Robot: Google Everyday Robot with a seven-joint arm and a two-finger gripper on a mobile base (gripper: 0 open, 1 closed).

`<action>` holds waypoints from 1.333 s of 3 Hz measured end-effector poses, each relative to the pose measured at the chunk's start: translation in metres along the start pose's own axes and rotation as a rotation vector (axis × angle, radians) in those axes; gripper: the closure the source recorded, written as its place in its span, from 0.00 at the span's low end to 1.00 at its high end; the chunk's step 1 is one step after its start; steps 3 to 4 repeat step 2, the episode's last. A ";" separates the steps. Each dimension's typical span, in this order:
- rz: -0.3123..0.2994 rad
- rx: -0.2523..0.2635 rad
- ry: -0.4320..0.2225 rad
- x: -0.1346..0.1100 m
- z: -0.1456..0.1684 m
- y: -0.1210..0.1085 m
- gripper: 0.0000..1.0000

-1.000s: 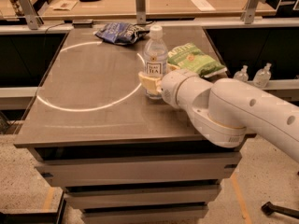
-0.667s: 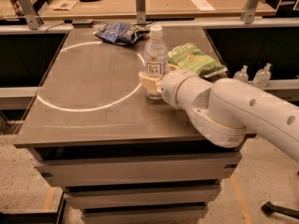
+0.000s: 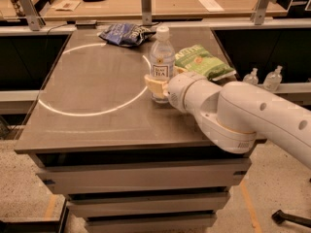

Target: Move blue plastic bottle near green rice chip bag

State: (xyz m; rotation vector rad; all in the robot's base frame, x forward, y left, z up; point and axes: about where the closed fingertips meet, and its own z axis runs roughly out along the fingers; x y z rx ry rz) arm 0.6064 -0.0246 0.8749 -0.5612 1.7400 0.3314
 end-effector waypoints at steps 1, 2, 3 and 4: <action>0.006 0.105 -0.005 -0.012 -0.005 -0.034 1.00; 0.005 0.135 0.002 -0.012 -0.006 -0.041 0.82; 0.005 0.135 0.002 -0.012 -0.006 -0.041 0.82; 0.005 0.135 0.002 -0.012 -0.006 -0.041 0.82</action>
Offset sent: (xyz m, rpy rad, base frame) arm 0.0128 -0.0233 0.0126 -0.0077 -0.0171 -0.0821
